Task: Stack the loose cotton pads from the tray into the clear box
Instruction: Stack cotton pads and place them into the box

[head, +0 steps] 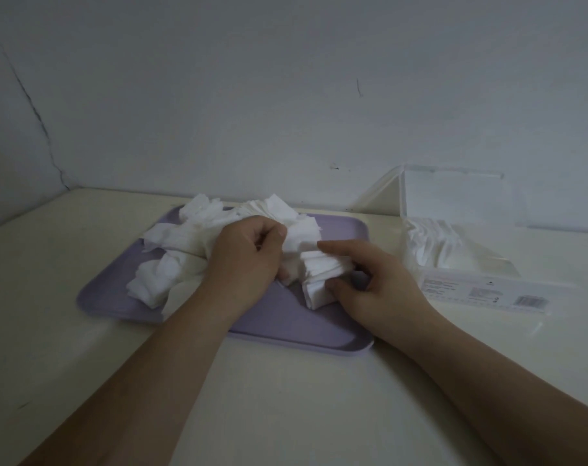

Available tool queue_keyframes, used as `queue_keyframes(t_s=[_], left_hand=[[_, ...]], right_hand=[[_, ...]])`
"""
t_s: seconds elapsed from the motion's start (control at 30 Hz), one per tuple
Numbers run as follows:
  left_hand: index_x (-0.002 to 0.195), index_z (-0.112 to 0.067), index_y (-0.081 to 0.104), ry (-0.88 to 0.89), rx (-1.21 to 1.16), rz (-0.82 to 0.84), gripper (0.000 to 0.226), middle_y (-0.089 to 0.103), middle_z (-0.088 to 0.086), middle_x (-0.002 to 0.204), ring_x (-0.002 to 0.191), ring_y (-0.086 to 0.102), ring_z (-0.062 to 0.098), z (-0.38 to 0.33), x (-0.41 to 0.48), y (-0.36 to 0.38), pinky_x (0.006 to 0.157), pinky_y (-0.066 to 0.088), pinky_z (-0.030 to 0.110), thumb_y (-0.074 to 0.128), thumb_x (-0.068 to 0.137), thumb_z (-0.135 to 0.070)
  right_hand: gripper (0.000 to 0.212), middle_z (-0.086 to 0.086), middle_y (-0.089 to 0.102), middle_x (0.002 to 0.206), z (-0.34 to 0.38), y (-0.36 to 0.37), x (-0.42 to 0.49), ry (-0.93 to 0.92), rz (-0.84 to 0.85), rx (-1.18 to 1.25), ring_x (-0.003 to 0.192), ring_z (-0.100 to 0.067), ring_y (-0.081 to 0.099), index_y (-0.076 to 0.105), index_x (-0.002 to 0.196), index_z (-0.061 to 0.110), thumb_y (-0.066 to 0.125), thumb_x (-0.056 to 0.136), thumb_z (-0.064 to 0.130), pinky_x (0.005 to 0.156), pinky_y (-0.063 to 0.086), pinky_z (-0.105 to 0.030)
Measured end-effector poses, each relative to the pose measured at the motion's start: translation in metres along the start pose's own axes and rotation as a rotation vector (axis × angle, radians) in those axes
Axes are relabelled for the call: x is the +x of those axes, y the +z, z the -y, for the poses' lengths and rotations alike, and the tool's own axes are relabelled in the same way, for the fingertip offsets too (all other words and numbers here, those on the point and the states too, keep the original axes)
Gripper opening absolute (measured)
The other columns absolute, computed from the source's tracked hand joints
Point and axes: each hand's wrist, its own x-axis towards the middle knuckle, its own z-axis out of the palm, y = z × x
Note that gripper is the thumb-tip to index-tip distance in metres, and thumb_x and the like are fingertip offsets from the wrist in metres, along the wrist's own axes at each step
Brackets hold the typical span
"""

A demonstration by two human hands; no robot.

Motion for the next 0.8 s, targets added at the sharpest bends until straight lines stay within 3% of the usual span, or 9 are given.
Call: queue_keyframes(t_s=[0.07, 0.17, 0.23, 0.33, 0.43, 0.53, 0.6, 0.7, 0.8], left_hand=[[0.087, -0.008, 0.07, 0.04, 0.024, 0.056, 0.019, 0.074, 0.01, 0.065, 0.051, 0.067, 0.01, 0.002, 0.0, 0.001, 0.059, 0.055, 0.024, 0.06, 0.101, -0.015], [0.089, -0.008, 0.071, -0.006, -0.012, 0.177, 0.018, 0.073, 0.008, 0.07, 0.055, 0.068, 0.017, 0.003, -0.002, 0.005, 0.061, 0.06, 0.035, 0.059, 0.102, -0.011], [0.091, -0.008, 0.07, -0.033, -0.005, 0.215, 0.018, 0.071, 0.007, 0.069, 0.052, 0.066, 0.017, 0.001, -0.003, 0.005, 0.056, 0.056, 0.03, 0.057, 0.102, -0.01], [0.093, -0.008, 0.07, -0.013, 0.025, 0.235, 0.017, 0.068, 0.009, 0.068, 0.05, 0.062, 0.015, -0.003, -0.004, 0.003, 0.054, 0.052, 0.027, 0.056, 0.103, -0.013], [0.095, -0.009, 0.071, -0.012, 0.024, 0.264, 0.019, 0.067, 0.007, 0.068, 0.051, 0.061, 0.013, -0.007, -0.005, 0.003, 0.053, 0.05, 0.022, 0.058, 0.104, -0.019], [0.098, -0.015, 0.073, -0.057, -0.029, 0.303, 0.03, 0.068, -0.005, 0.064, 0.055, 0.062, 0.009, -0.011, -0.006, 0.0, 0.05, 0.046, 0.015, 0.063, 0.097, -0.044], [0.108, -0.024, 0.072, -0.027, -0.068, 0.409, 0.039, 0.076, -0.012, 0.082, 0.074, 0.071, 0.005, -0.008, -0.007, -0.002, 0.065, 0.055, 0.016, 0.079, 0.081, -0.051], [0.126, -0.026, 0.063, -0.001, -0.034, 0.495, 0.066, 0.077, -0.005, 0.113, 0.105, 0.074, 0.013, 0.003, -0.006, -0.001, 0.094, 0.06, 0.034, 0.095, 0.068, -0.026], [0.124, -0.021, 0.065, -0.003, -0.104, 0.418, 0.057, 0.078, -0.001, 0.11, 0.101, 0.075, 0.017, 0.004, -0.004, -0.001, 0.091, 0.06, 0.033, 0.089, 0.074, -0.009]], right_hand=[[0.047, 0.017, 0.069, 0.119, 0.001, -0.001, 0.0, 0.017, 0.002, 0.012, 0.108, 0.0, 0.065, 0.071, 0.119, 0.031, 0.07, 0.083, 0.0, 0.088, 0.042, -0.001], [0.047, 0.015, 0.066, 0.126, 0.001, 0.0, 0.0, 0.005, 0.005, 0.021, 0.116, 0.001, 0.062, 0.071, 0.12, 0.028, 0.07, 0.083, 0.0, 0.095, 0.044, -0.005], [0.047, 0.011, 0.063, 0.134, 0.001, 0.0, 0.0, -0.017, 0.0, 0.025, 0.125, 0.002, 0.057, 0.071, 0.12, 0.028, 0.071, 0.083, -0.001, 0.106, 0.042, -0.012], [0.049, 0.006, 0.061, 0.14, 0.002, 0.0, 0.0, -0.036, 0.003, 0.008, 0.132, 0.003, 0.052, 0.07, 0.118, 0.032, 0.072, 0.081, 0.0, 0.11, 0.036, -0.011], [0.047, 0.01, 0.063, 0.137, 0.003, -0.001, 0.0, -0.044, 0.013, -0.035, 0.128, -0.001, 0.056, 0.069, 0.119, 0.031, 0.071, 0.081, 0.003, 0.11, 0.039, -0.017], [0.049, 0.012, 0.066, 0.123, 0.008, -0.002, -0.001, -0.058, 0.008, -0.052, 0.116, -0.005, 0.061, 0.066, 0.125, 0.028, 0.069, 0.081, 0.008, 0.102, 0.046, -0.022], [0.054, 0.016, 0.063, 0.119, 0.009, -0.002, -0.001, -0.068, -0.004, -0.011, 0.109, -0.004, 0.062, 0.061, 0.129, 0.033, 0.07, 0.08, 0.013, 0.096, 0.047, -0.017], [0.065, 0.021, 0.059, 0.112, 0.009, -0.003, 0.001, 0.016, -0.031, 0.04, 0.101, -0.004, 0.063, 0.056, 0.136, 0.034, 0.077, 0.08, 0.009, 0.086, 0.047, -0.01], [0.063, 0.012, 0.062, 0.11, 0.014, -0.004, 0.004, 0.068, -0.056, 0.058, 0.098, -0.005, 0.065, 0.057, 0.136, 0.032, 0.081, 0.081, 0.012, 0.084, 0.049, -0.009]])
